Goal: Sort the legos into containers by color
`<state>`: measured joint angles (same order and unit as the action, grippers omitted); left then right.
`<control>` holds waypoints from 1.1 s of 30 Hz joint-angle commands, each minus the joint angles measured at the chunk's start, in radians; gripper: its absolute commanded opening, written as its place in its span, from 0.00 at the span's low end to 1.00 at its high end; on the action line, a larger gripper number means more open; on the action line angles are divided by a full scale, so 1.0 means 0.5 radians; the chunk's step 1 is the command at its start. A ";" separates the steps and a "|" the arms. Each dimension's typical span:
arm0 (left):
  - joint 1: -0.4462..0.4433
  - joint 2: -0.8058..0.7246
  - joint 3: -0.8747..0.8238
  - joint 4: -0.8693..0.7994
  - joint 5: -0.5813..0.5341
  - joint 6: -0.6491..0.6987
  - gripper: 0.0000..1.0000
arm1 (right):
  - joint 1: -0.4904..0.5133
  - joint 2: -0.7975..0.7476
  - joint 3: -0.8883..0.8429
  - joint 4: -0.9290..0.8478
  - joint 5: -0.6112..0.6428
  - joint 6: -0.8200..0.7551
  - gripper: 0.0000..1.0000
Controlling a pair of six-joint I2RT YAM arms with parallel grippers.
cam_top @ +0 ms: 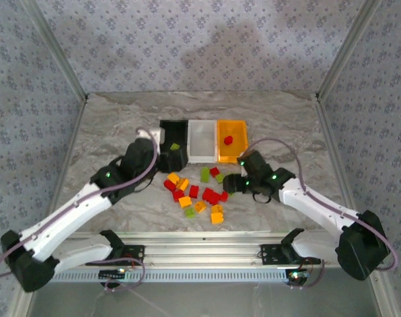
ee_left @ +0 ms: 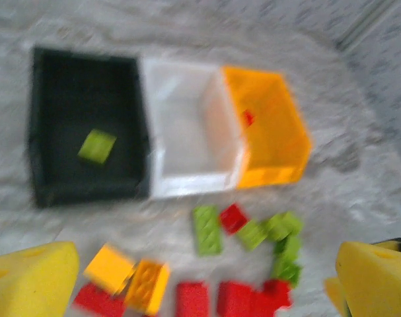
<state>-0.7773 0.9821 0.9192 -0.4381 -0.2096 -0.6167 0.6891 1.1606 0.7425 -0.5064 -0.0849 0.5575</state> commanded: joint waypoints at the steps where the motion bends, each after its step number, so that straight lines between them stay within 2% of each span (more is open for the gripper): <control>1: -0.007 -0.227 -0.324 -0.171 -0.144 -0.197 0.99 | 0.265 0.047 -0.038 -0.135 0.095 0.127 0.74; 6: -0.008 -0.510 -0.634 -0.278 -0.179 -0.367 1.00 | 0.630 0.296 0.021 -0.122 0.203 0.230 0.75; 11: -0.007 -0.595 -0.722 -0.318 -0.200 -0.409 0.99 | 0.806 0.500 0.123 -0.148 0.274 0.287 0.75; 19: -0.004 -0.607 -0.777 -0.326 -0.199 -0.412 0.99 | 0.892 0.699 0.143 -0.122 0.309 0.382 0.70; 28: -0.004 -0.647 -0.810 -0.344 -0.201 -0.417 0.99 | 0.910 0.675 0.139 -0.136 0.335 0.392 0.50; 33: -0.004 -0.663 -0.823 -0.356 -0.205 -0.418 1.00 | 0.923 0.546 0.142 -0.206 0.363 0.397 0.42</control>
<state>-0.7773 0.6651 0.5140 -0.5968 -0.2928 -0.8139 1.1416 1.4868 0.7914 -0.5587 0.0677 0.7452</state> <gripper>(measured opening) 0.994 0.450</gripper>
